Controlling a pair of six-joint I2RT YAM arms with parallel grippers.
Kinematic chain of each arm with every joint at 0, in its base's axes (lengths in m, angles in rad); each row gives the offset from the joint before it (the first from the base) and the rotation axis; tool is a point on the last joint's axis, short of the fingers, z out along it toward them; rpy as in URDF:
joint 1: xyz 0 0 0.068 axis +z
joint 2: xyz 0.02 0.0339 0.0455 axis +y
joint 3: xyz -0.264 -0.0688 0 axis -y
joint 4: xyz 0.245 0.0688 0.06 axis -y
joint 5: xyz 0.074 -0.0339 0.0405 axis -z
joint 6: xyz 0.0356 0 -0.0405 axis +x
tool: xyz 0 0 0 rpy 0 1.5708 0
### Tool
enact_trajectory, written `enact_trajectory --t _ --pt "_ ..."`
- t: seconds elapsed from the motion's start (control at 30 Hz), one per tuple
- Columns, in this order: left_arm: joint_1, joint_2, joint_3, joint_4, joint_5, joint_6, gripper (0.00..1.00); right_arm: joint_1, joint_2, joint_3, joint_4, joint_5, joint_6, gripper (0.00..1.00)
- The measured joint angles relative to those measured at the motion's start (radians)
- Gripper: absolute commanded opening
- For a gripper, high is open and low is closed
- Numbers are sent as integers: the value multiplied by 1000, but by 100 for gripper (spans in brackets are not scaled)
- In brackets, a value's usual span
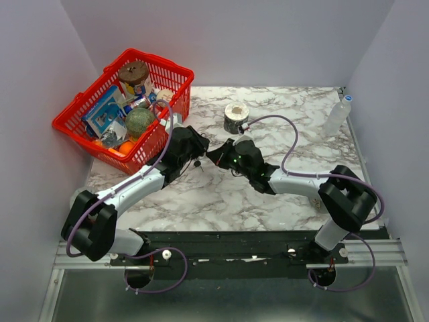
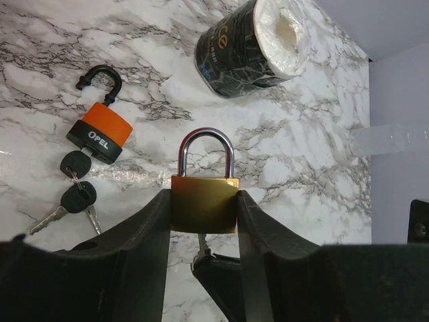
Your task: Unlock with the key
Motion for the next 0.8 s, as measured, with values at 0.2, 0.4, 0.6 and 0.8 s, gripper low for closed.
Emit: enact_trajectory --t 0.2,0.4,0.6,0.8 --pt "-2 -9 -2 4 8 -4 0 -2 16 5 21 -31 2 1" --pt "-4 -16 -5 11 8 -4 0 -5 16 5 30 -37 5 1" --pt "-9 -19 -5 12 14 5 0 -6 -4 -15 34 -35 13 1" --pt "-23 -39 -5 13 32 25 0 -27 -41 -45 68 -38 32 1"
